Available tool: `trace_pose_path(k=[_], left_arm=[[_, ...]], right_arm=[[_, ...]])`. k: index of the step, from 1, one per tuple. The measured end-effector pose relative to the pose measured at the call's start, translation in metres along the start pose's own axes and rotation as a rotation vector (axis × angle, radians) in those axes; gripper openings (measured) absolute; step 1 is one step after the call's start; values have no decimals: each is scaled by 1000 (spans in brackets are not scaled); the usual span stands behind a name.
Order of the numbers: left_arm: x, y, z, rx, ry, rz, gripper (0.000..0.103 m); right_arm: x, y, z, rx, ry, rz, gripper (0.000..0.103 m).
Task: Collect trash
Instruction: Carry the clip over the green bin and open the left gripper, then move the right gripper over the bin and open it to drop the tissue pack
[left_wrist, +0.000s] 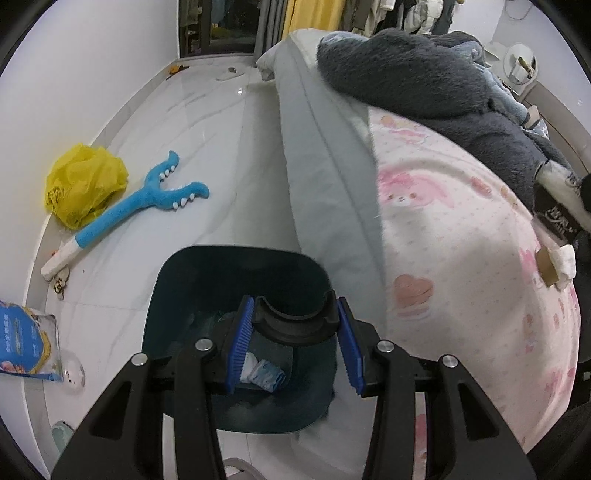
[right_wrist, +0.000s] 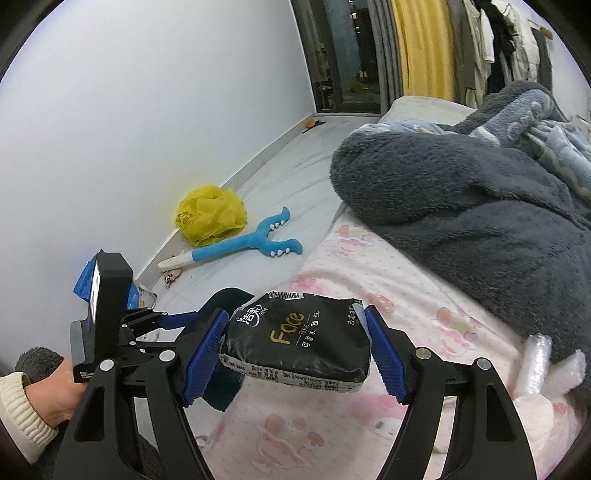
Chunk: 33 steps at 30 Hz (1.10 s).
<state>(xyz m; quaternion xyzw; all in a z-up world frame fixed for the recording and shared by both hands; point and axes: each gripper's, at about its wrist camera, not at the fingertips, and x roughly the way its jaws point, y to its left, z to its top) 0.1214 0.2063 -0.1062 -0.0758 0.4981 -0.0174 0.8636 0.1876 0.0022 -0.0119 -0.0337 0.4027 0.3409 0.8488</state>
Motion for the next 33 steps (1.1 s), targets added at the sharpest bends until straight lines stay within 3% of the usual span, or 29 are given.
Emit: trace_pose_path(k=[7, 22, 33], left_arm=[[21, 24, -12, -50, 68, 6, 47], [32, 56, -25, -102, 126, -26, 48], [15, 100, -32, -146, 103, -14, 66]], right_arm=[[8, 25, 9, -44, 5, 14, 75], [50, 62, 10, -73, 76, 33, 75], [99, 89, 9, -75, 146, 49, 75]])
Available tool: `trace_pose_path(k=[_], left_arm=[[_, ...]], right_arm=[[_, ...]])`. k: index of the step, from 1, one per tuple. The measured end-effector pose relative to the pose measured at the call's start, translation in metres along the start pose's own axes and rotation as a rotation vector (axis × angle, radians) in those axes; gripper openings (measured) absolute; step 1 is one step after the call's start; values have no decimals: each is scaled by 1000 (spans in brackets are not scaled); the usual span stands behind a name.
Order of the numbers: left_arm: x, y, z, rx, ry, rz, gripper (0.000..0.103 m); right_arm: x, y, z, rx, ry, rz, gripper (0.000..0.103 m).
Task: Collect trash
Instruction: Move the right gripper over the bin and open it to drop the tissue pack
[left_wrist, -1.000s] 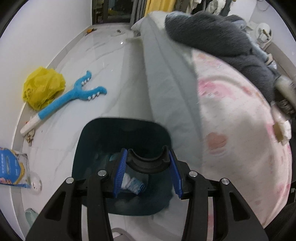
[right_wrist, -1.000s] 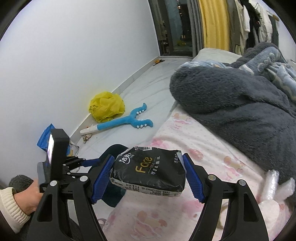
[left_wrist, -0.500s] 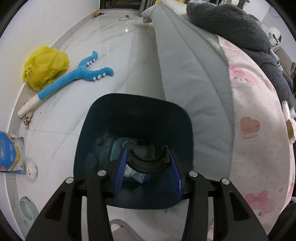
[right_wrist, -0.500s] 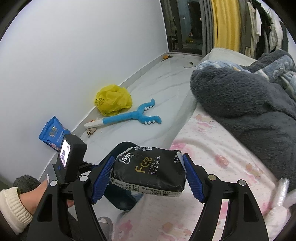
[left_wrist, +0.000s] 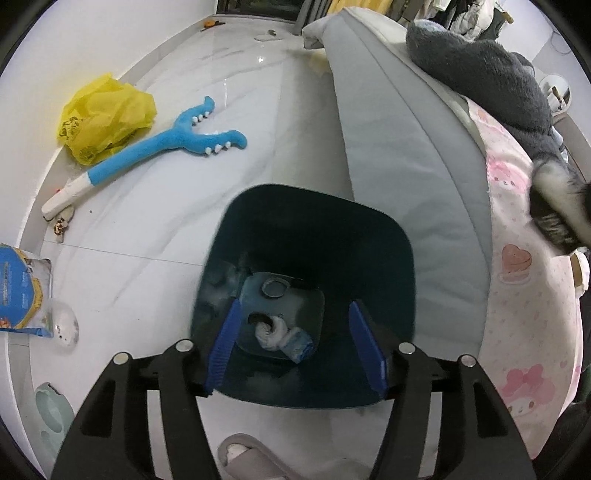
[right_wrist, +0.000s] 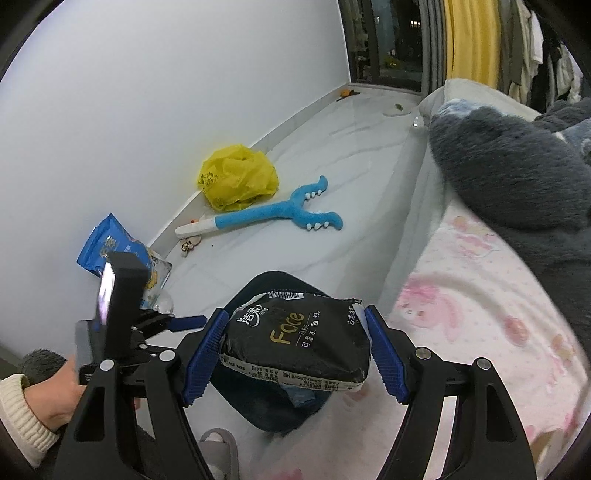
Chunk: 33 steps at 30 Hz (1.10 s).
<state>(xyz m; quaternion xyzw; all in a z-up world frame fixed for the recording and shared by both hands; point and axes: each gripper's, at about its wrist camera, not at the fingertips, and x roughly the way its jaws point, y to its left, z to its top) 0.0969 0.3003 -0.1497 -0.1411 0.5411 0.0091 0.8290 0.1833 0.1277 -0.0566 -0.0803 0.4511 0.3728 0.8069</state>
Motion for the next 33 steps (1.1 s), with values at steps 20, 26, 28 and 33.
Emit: trace_pose_path(k=[20, 26, 28, 33], left_arm=[[-90, 43, 6, 30, -249, 27, 57], [-113, 47, 11, 33, -309, 12, 48], [-125, 44, 13, 43, -333, 3, 46], [-153, 31, 15, 81, -405, -28, 45]], right_arm=[[111, 43, -12, 1, 188, -19, 75], [135, 51, -21, -14, 247, -34, 75], [142, 52, -24, -17, 264, -42, 76], [152, 55, -30, -34, 290, -67, 76]])
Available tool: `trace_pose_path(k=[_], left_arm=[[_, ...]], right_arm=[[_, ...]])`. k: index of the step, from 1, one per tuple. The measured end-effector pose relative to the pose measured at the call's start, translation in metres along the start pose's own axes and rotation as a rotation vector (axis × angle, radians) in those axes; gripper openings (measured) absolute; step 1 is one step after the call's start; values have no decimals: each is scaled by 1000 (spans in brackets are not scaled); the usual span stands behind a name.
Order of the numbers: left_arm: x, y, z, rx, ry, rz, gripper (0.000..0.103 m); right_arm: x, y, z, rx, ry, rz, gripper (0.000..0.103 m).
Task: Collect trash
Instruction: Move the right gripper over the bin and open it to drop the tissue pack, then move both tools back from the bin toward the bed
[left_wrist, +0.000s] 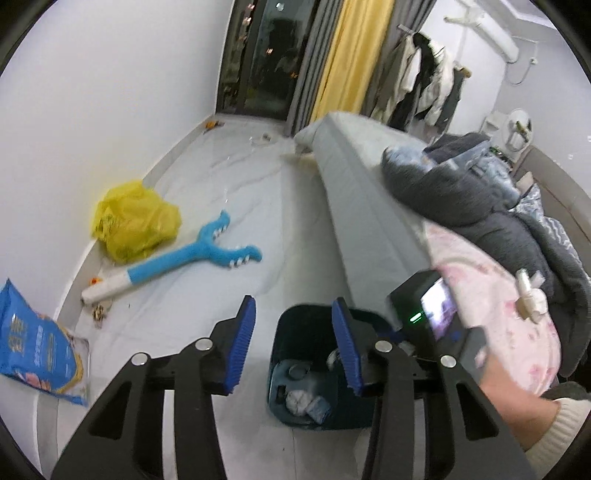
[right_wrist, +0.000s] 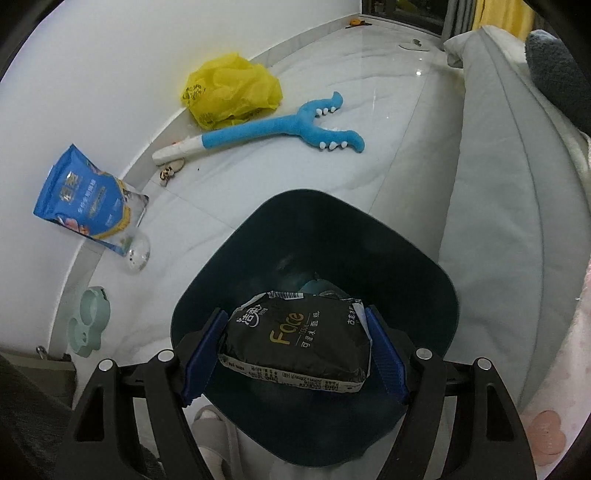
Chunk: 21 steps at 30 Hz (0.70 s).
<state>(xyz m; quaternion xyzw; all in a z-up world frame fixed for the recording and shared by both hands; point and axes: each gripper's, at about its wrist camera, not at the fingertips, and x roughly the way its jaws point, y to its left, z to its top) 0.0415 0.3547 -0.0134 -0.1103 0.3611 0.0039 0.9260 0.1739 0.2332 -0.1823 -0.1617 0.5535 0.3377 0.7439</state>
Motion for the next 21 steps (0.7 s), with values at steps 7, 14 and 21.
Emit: trace_pose_path(k=[7, 14, 21], left_arm=[[-25, -19, 13, 23, -70, -16, 45], [-37, -35, 23, 44, -108, -25, 51], [-42, -67, 32, 61, -124, -71, 65]], right_arm=[[6, -4, -5, 16, 30, -17, 85], [-16, -11, -12, 23, -5, -24, 90], [-67, -23, -18, 32, -117, -8, 90]])
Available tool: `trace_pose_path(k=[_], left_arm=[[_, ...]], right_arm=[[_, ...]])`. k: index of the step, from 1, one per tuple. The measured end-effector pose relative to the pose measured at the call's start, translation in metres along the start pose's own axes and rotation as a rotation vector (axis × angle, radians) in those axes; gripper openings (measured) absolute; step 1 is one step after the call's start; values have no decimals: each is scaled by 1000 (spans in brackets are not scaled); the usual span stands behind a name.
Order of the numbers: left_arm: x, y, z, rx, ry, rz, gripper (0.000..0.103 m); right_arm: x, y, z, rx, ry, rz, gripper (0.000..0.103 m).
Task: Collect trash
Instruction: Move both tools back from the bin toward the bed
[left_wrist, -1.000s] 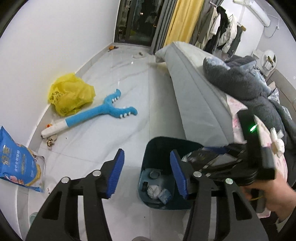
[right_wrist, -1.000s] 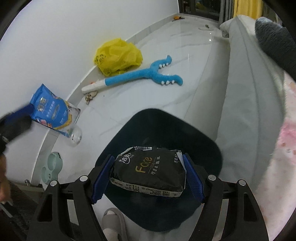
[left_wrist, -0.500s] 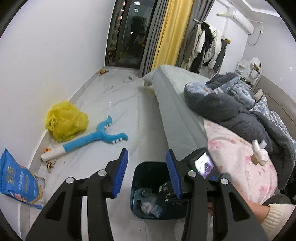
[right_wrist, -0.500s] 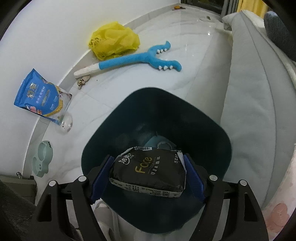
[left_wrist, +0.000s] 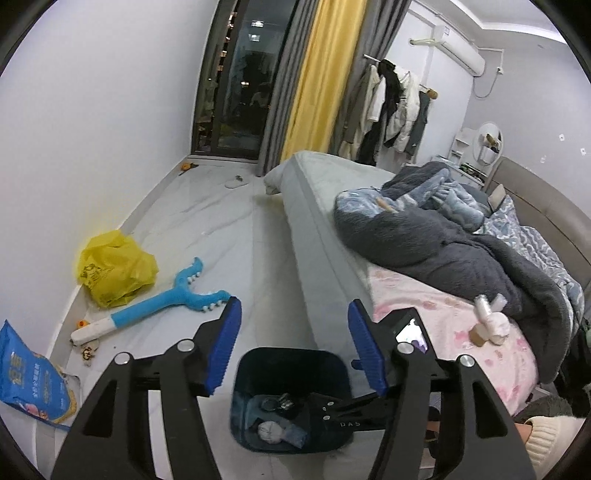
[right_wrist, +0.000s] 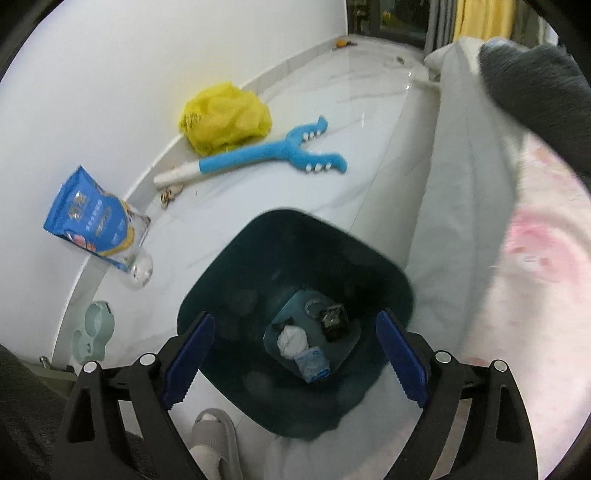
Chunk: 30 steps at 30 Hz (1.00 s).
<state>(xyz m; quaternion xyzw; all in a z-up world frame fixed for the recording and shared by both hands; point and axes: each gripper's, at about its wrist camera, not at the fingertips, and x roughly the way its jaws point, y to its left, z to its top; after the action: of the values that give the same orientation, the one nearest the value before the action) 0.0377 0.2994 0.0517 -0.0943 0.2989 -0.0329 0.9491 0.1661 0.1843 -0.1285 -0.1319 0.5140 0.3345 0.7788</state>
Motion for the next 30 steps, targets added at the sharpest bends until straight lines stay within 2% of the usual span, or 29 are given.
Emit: trace_pose_path(k=[8, 12, 17, 30], left_arm=[[13, -46, 6, 47, -2, -25, 82], [21, -74, 7, 66, 10, -70, 87], [31, -110, 6, 126, 9, -82, 92], [59, -168, 0, 166, 21, -119, 93]], right_arm=[[-67, -24, -5, -2, -137, -24, 90], [-93, -44, -12, 10, -182, -57, 90], [-122, -71, -22, 46, -234, -83, 90], [-178, -132, -54, 98, -317, -193, 90]])
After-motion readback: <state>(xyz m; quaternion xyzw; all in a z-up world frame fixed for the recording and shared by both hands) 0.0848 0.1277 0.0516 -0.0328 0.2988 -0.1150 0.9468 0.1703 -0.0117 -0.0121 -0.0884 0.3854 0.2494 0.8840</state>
